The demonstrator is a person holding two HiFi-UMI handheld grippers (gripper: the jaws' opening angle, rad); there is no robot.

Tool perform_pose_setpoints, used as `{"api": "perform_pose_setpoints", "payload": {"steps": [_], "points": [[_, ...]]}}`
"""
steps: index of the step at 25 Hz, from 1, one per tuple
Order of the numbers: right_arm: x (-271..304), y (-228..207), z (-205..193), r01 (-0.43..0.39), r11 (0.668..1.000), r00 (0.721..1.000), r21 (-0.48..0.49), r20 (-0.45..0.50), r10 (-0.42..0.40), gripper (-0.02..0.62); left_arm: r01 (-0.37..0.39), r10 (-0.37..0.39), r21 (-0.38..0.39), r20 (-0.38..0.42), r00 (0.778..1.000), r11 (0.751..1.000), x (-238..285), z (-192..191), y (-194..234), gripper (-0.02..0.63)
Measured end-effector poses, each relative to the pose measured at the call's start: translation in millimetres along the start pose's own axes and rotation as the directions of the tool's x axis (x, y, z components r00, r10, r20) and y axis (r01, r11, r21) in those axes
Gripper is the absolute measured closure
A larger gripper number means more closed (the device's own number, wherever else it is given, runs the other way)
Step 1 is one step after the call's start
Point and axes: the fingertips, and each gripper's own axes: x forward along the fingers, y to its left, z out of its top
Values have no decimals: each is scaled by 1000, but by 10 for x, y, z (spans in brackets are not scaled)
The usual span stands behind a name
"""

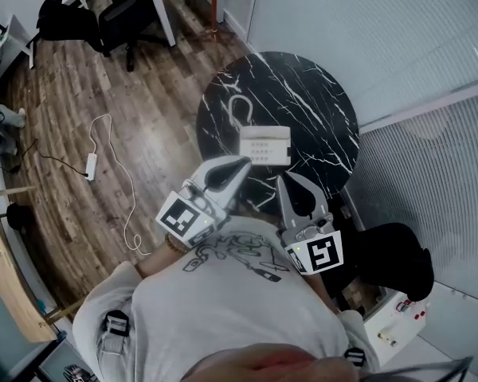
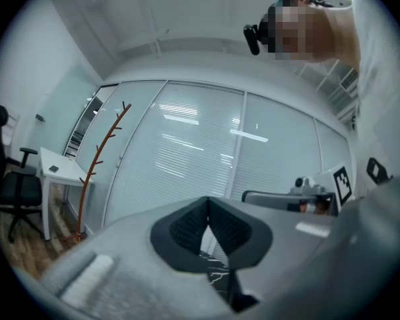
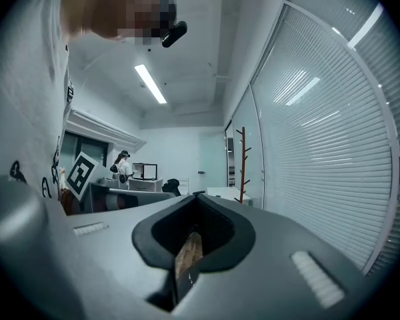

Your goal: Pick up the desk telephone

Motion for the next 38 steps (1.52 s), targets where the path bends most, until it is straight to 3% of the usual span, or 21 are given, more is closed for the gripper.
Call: {"api": "perform_pose_setpoints", "payload": {"steps": [13,26,35,38], "points": [[190,-271,-100,18,1000,1000,22,-9,-18,588,12,-12,-15,-30,999,1000,250,-89,203,607],[144,-460,-269,19,1000,998,18,-63,-18,589,-38,36,-24,-91,995,999,349,-322,163,606],[279,-753,-702,20,999,990,32,-138,-16,571,-77,71,-18,-216,974,997,544,-872,410,546],[319,-898,-941,32,999,985,43,-173,-24,547,-89,71,-52,-271,960,995,602,-1166,487,521]]}}
